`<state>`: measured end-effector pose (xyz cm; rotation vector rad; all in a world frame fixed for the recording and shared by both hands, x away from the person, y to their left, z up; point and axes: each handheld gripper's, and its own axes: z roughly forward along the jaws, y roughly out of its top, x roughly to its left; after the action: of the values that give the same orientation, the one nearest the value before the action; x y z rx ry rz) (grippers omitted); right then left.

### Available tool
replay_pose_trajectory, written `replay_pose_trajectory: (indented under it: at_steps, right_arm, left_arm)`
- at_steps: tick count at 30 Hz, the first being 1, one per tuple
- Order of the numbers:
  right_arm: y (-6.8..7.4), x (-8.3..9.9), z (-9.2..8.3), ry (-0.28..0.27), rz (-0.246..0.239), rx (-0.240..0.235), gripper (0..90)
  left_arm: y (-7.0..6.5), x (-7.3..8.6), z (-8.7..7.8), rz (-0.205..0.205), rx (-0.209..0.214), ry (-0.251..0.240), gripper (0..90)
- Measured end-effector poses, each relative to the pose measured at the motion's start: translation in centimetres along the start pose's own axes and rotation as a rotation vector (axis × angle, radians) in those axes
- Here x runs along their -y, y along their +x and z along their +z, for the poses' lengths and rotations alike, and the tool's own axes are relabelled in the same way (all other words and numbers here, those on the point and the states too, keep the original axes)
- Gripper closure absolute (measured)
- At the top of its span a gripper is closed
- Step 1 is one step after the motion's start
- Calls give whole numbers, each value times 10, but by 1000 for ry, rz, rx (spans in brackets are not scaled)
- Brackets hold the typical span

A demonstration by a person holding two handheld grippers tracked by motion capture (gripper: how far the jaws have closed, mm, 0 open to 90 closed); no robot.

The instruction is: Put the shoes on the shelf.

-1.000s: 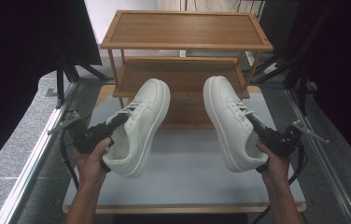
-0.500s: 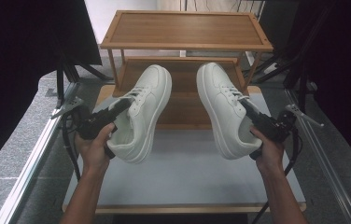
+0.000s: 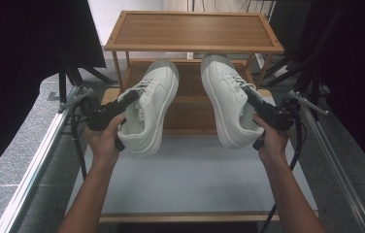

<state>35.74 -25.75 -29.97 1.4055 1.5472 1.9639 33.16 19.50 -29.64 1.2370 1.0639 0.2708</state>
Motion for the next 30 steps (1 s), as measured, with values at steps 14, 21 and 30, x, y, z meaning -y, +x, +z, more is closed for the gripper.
replay_pose_trajectory:
  at_steps: [14,21,30]
  right_arm:
    - [2,-3,24,0,3,29,814]
    - [3,-7,35,9,8,51,812]
    - [1,-13,48,18,21,81,806]
  left_arm:
    - [8,-7,19,-42,-5,7,805]
    - [10,-10,31,-39,-28,3,805]
    - [11,-15,53,-72,-46,18,806]
